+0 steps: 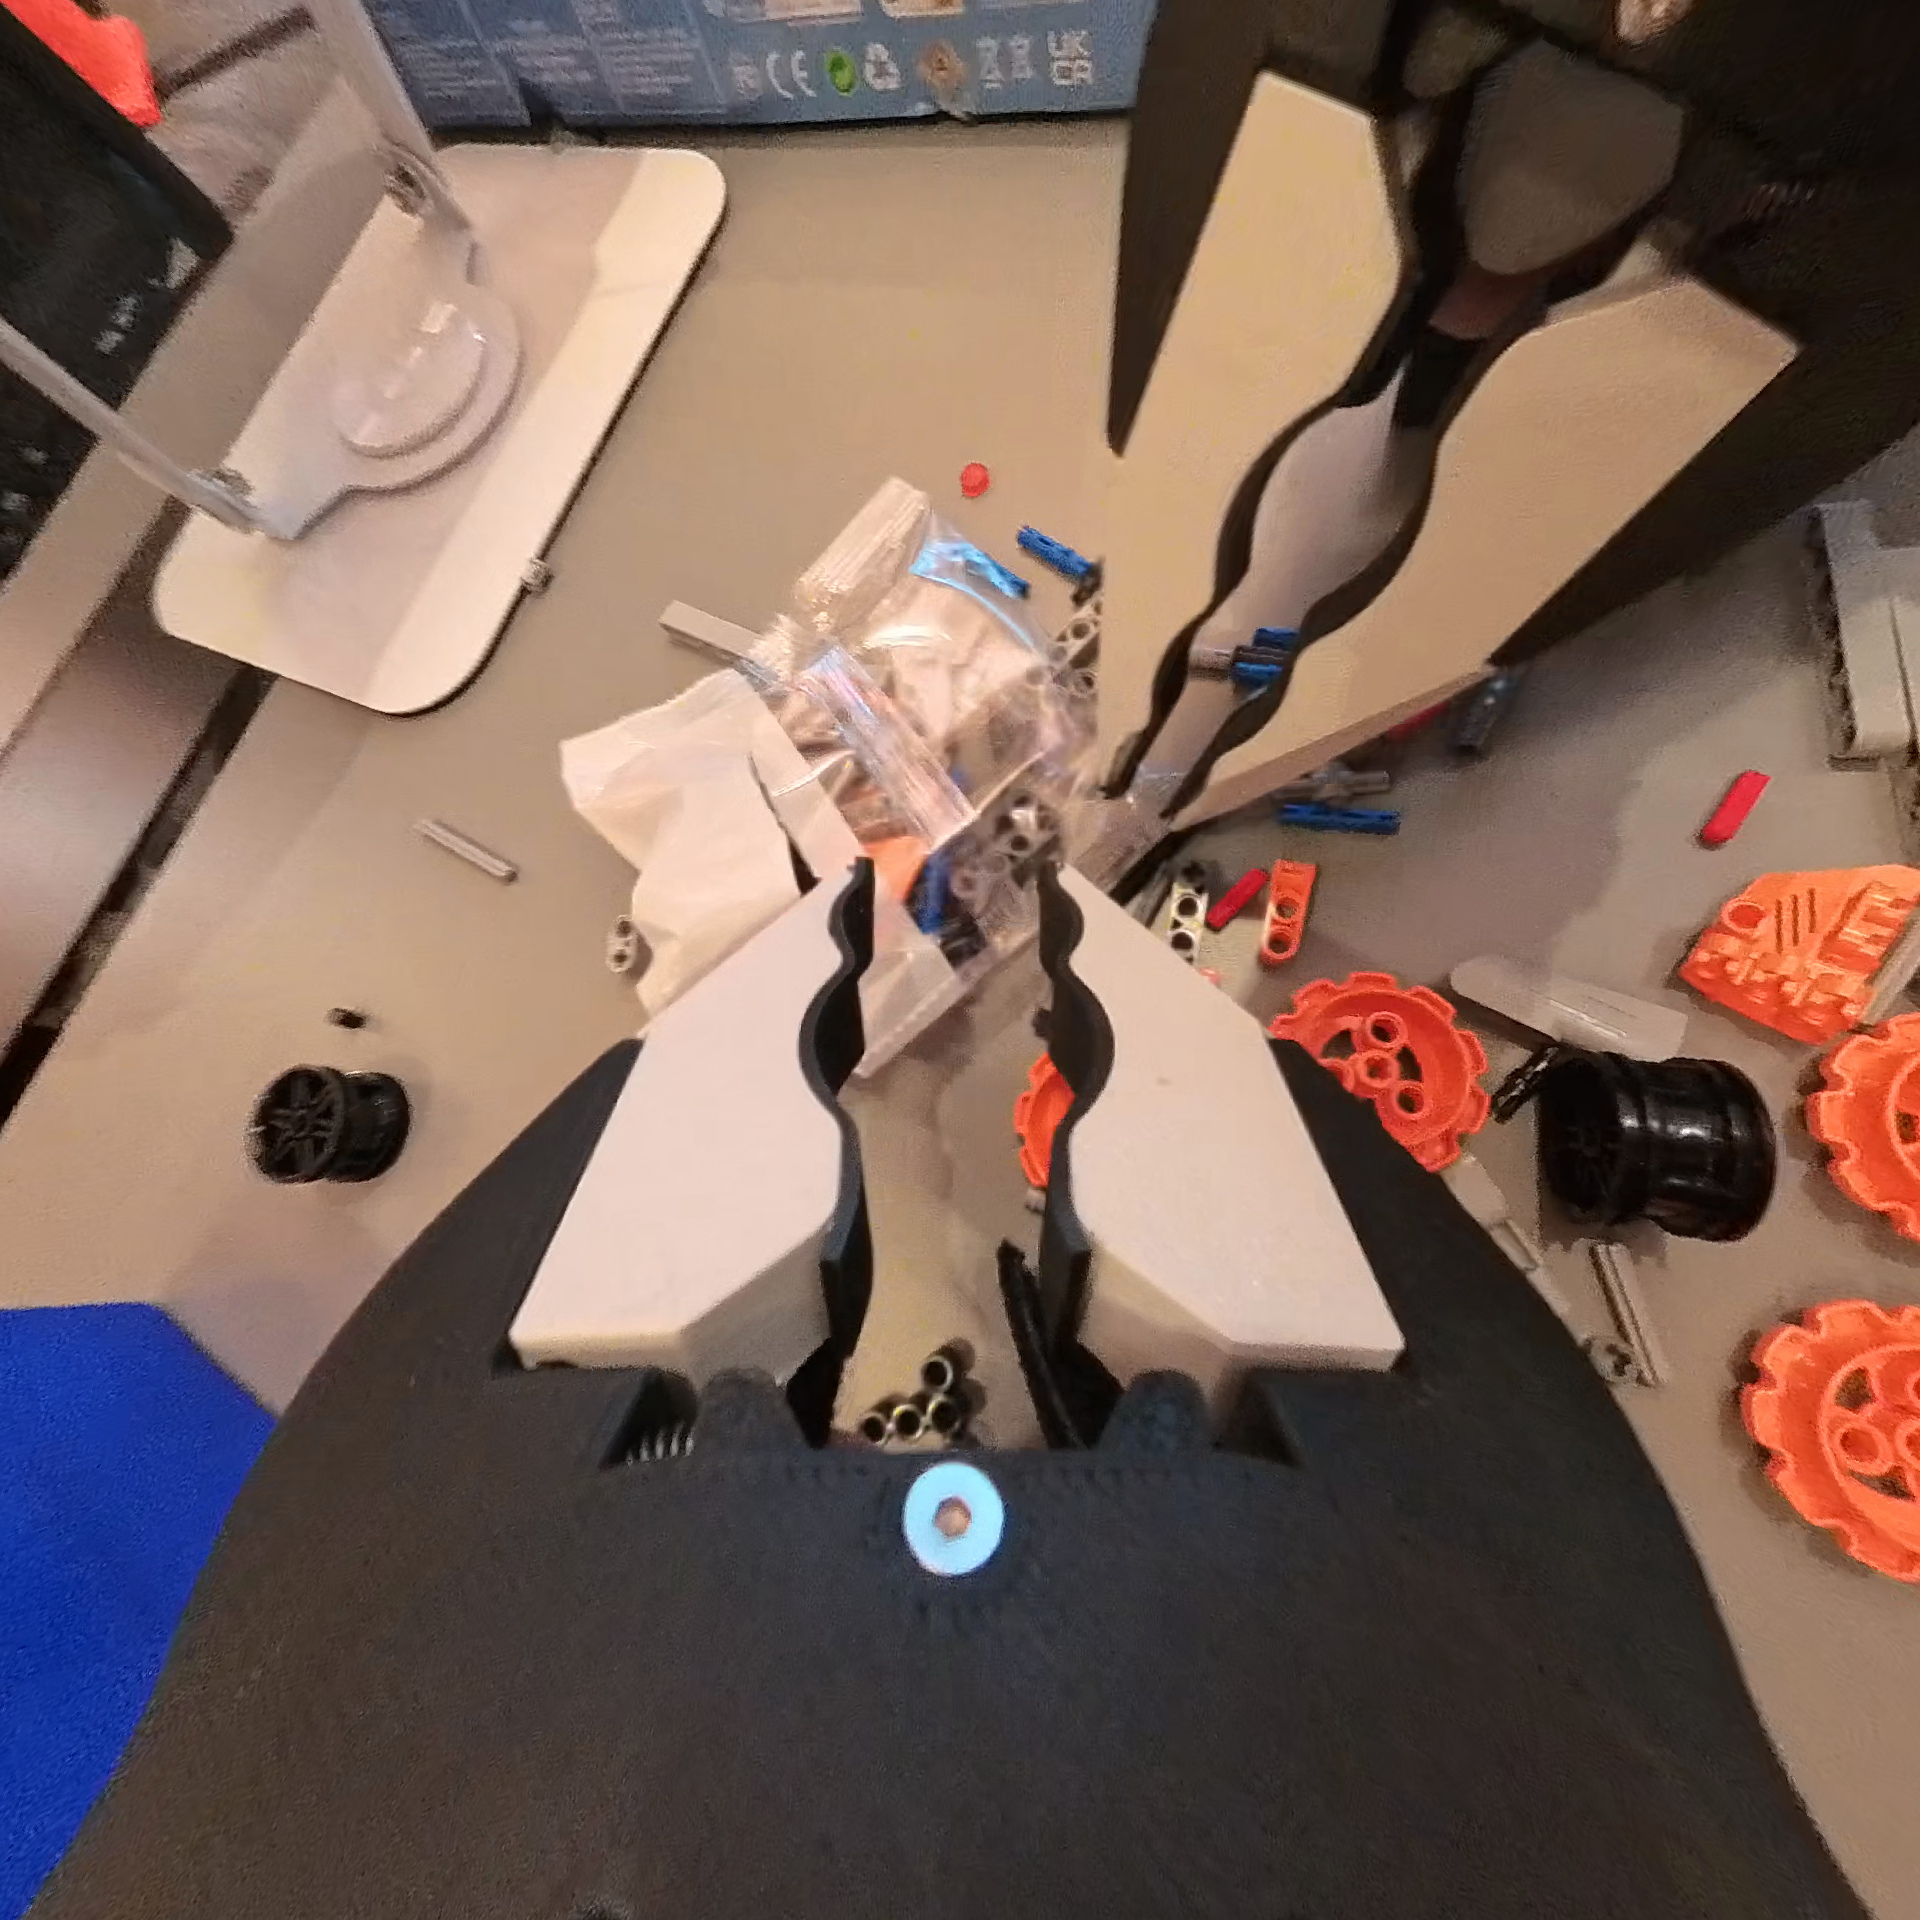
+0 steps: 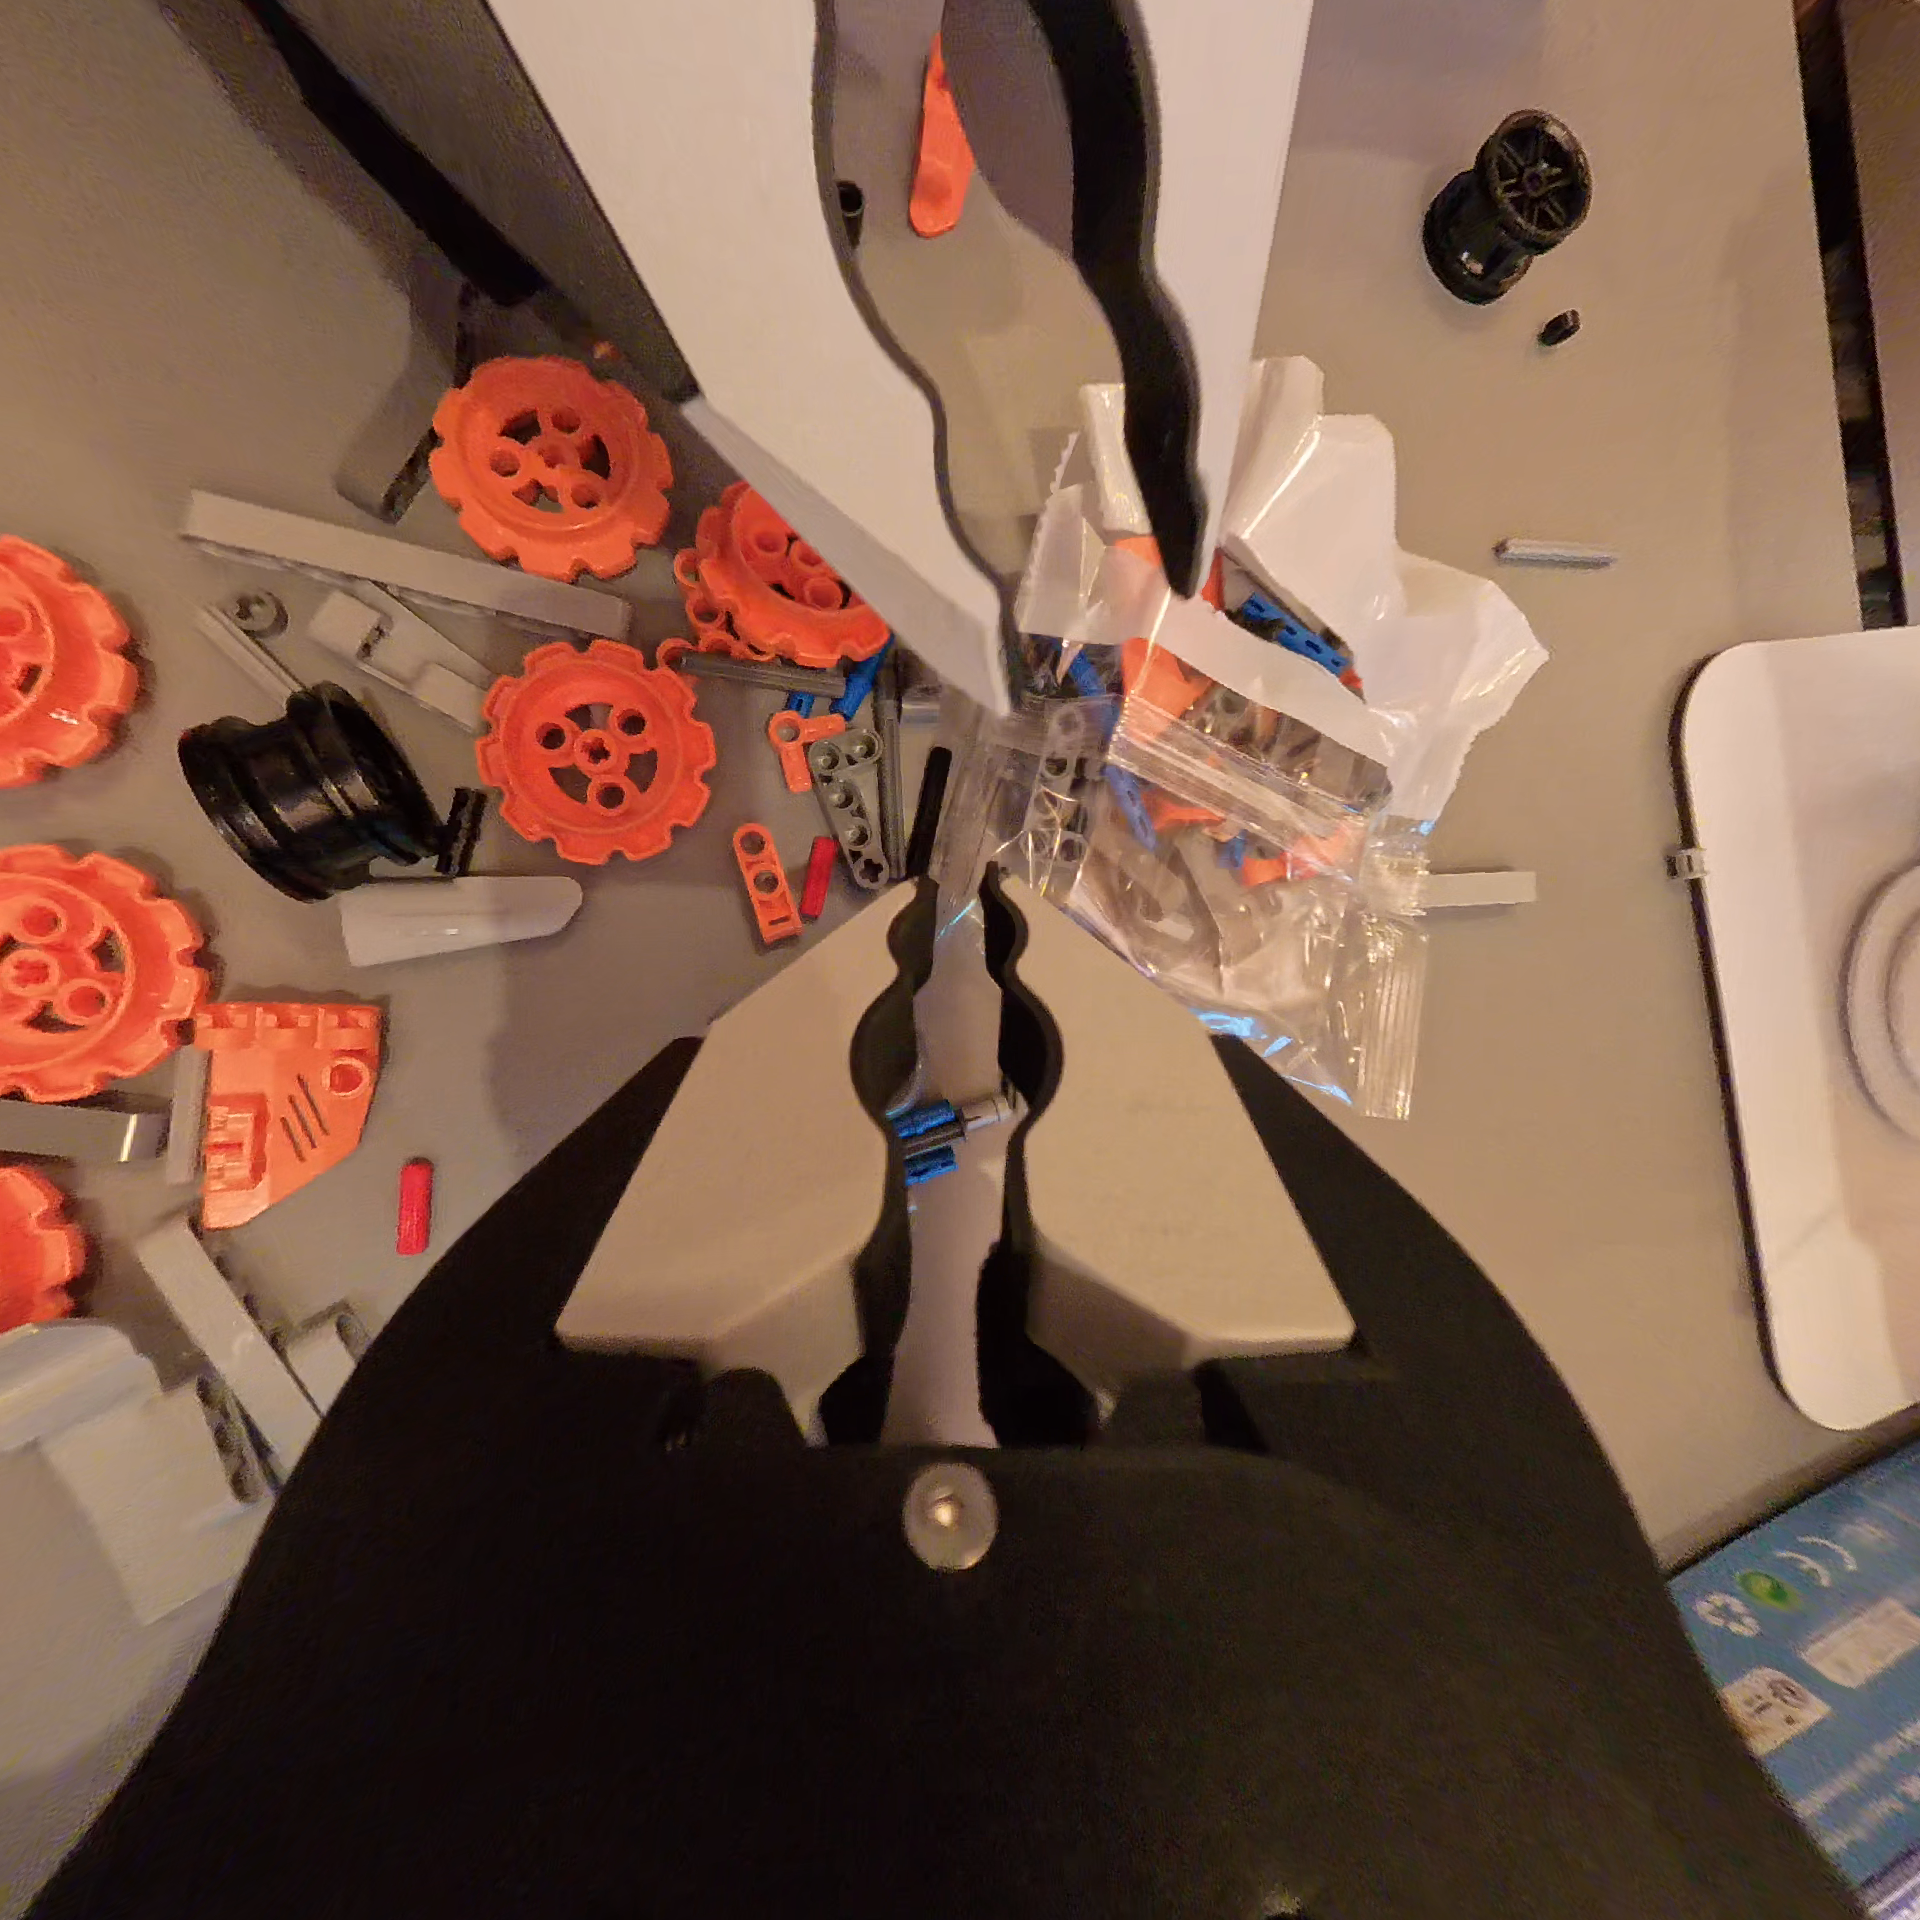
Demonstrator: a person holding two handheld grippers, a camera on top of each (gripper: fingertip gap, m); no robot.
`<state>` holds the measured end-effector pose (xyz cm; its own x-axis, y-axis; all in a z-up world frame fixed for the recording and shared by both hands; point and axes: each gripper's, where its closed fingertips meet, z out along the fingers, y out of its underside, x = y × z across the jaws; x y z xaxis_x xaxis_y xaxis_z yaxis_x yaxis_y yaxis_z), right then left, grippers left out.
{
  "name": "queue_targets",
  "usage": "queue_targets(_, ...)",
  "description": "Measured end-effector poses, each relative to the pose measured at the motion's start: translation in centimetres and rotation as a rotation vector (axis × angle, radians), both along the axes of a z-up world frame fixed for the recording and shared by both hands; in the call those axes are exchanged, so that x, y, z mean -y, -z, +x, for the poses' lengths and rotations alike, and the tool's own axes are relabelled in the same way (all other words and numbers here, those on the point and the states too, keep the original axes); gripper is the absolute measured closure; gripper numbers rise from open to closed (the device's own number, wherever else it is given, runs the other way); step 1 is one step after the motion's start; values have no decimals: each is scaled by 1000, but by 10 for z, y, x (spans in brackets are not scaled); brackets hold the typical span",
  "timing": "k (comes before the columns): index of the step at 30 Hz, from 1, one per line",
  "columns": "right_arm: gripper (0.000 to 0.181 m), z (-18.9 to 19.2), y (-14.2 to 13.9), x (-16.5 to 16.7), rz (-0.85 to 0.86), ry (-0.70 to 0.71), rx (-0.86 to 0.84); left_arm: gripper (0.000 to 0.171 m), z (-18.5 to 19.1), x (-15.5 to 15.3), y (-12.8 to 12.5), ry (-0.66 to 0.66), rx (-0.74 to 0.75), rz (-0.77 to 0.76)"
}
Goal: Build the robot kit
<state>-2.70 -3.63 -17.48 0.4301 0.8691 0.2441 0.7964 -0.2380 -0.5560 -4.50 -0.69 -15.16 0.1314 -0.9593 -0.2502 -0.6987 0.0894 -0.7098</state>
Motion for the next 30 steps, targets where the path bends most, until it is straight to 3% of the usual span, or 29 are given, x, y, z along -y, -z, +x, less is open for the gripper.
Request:
queue_targets(5,181,10,-4,-3,11,25,11,142,-3,-5,-20,-28,41,12)
queue_targets(17,181,33,-68,-22,142,128,-232,141,-1,-6,-26,-26,45,70)
queue_targets(24,181,40,-90,-9,193,112,-282,137,1,-3,-36,-1,89,93)
queue_targets(30,181,39,-99,23,237,35,-284,139,5,13,-45,86,121,142)
